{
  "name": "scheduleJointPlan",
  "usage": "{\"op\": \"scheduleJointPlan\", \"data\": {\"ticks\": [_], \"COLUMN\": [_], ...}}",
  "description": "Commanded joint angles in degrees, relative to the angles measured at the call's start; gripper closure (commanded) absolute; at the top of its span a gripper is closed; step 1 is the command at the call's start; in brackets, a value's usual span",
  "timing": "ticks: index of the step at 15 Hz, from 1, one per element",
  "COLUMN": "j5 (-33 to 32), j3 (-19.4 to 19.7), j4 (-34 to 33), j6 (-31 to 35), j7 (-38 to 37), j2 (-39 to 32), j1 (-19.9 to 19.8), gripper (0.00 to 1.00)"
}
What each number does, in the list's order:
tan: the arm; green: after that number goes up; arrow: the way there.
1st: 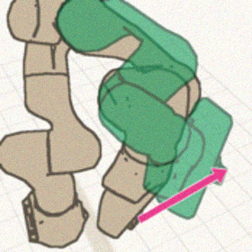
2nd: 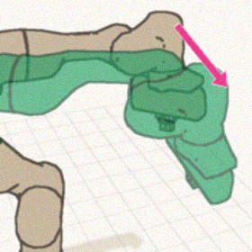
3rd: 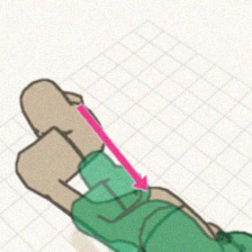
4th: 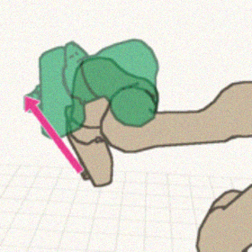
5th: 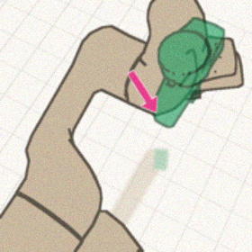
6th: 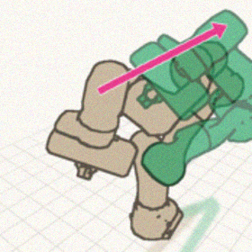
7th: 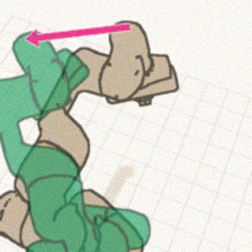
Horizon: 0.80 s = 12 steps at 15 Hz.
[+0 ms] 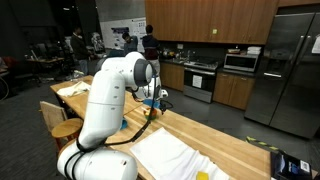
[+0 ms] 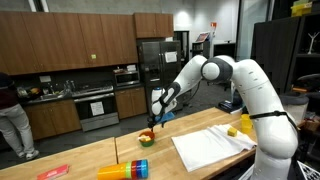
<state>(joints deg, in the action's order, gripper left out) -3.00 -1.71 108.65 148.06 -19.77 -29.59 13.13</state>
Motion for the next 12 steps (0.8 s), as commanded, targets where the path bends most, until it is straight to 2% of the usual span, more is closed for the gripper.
{"op": "scheduleJointPlan", "data": {"ticks": [1, 3, 11, 12], "j5": [0.92, 1.4, 4.62, 4.88], "j3": [2.2, 2.29, -0.79, -1.24], "j4": [-3.45, -5.12, -12.18, -12.59], "j6": [-0.81, -2.04, -11.43, -12.82], "j7": [-6.43, -7.87, -4.45, -3.89], "j2": [-2.5, -3.91, -9.59, -9.92], "j1": [1.72, 1.81, 1.18, 1.09], "gripper": [0.0, 0.0, 0.0, 0.22]}}
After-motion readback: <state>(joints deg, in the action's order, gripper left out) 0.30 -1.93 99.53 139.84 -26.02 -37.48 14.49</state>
